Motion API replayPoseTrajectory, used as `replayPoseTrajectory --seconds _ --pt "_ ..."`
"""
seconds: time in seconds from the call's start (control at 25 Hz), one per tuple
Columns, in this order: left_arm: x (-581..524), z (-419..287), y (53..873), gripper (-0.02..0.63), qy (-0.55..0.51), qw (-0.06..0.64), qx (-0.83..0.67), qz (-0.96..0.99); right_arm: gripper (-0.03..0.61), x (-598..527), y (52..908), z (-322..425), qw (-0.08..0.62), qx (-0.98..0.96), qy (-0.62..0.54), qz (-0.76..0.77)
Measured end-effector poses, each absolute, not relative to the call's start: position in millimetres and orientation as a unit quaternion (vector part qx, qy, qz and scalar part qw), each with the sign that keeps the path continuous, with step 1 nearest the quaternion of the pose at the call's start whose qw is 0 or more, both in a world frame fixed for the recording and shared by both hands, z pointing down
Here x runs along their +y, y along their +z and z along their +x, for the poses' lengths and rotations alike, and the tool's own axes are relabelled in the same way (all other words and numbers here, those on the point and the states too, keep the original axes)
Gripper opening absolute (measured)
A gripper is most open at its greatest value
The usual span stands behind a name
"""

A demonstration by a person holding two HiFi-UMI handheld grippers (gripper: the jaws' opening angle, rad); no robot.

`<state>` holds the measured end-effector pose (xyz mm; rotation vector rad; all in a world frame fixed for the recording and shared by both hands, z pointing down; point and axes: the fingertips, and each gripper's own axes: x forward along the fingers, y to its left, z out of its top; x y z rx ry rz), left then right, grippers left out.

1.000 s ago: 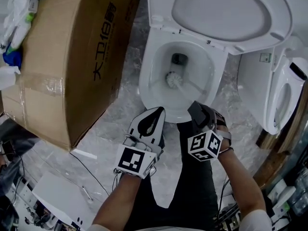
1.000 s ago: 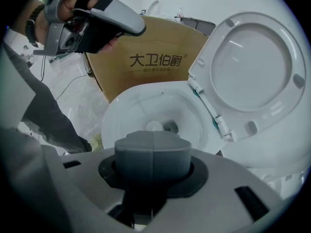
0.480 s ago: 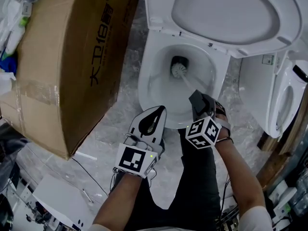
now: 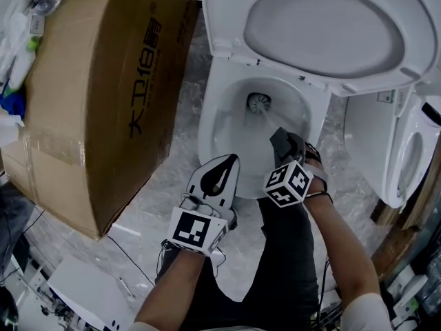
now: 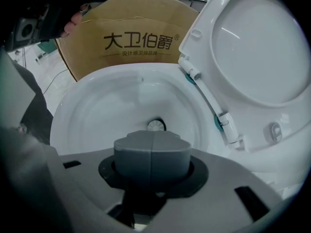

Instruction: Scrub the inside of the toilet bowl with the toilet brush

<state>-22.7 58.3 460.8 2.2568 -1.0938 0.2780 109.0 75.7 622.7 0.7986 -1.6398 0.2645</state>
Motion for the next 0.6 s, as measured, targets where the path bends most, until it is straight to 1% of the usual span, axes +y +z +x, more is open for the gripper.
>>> replayPoseTrajectory --seconds 0.24,0.4,0.6 --pt "57.8 -17.6 452.4 0.008 0.109 0.305 -0.41 0.853 0.155 69.5 609.7 116.7 0.579 -0.711 0.141 0.373" --pt "65.4 -13.8 428.7 0.008 0.111 0.305 -0.405 0.855 0.155 81.1 573.0 123.4 0.559 -0.708 0.174 0.394" --pt "77.7 -10.5 381.5 0.008 0.118 0.309 -0.387 0.861 0.155 102.5 512.6 133.0 0.513 -0.709 0.238 0.421"
